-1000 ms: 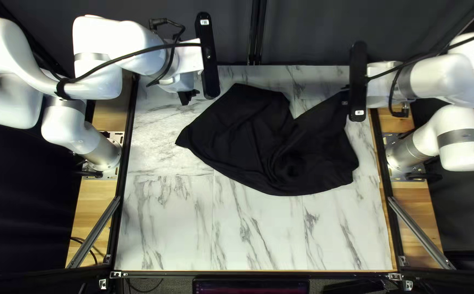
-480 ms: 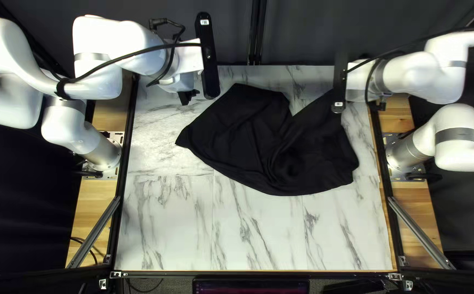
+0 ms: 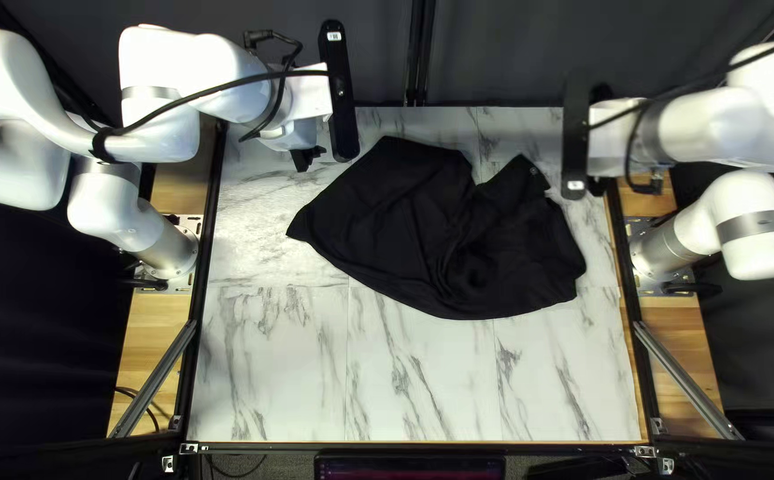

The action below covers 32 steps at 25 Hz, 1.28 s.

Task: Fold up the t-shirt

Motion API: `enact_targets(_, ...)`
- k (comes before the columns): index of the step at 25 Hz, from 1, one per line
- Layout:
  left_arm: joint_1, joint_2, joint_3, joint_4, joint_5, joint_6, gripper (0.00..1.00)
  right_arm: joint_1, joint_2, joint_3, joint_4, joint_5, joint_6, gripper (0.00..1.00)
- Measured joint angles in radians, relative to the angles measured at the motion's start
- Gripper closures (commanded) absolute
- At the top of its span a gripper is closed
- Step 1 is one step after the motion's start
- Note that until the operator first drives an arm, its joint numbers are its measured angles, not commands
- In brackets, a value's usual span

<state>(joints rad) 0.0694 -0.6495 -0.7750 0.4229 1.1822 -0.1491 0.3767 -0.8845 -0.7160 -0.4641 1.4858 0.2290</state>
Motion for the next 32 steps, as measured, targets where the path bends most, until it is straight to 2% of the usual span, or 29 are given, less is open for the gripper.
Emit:
enact_targets(3,0.0,0.0,0.0,0.0,0.0,0.0,0.0,0.121,0.052,-0.068,0.014,0.055,0.104,0.0)
enact_targets(8,0.0,0.0,0.0,0.0,0.0,0.0,0.0,0.299,0.143,-0.149,0.029,0.093,0.278,0.0)
enact_targets(11,0.0,0.0,0.0,0.0,0.0,0.0,0.0,0.347,0.151,-0.178,0.04,0.119,0.335,0.0)
enact_targets(14,0.0,0.0,0.0,0.0,0.0,0.0,0.0,0.328,0.074,-0.167,0.057,0.152,0.324,0.0)
enact_targets(18,0.0,0.0,0.0,0.0,0.0,0.0,0.0,0.177,-0.111,-0.112,0.1,0.179,0.186,0.0)
enact_targets(20,0.0,0.0,0.0,0.0,0.0,0.0,0.0,0.127,-0.162,-0.105,0.115,0.197,0.138,0.0)
enact_targets(25,0.0,0.0,0.0,0.0,0.0,0.0,0.0,0.125,-0.198,-0.144,0.103,0.246,0.144,0.0)
enact_targets(32,0.0,0.0,0.0,0.0,0.0,0.0,0.0,0.127,-0.201,-0.147,0.098,0.251,0.153,0.0)
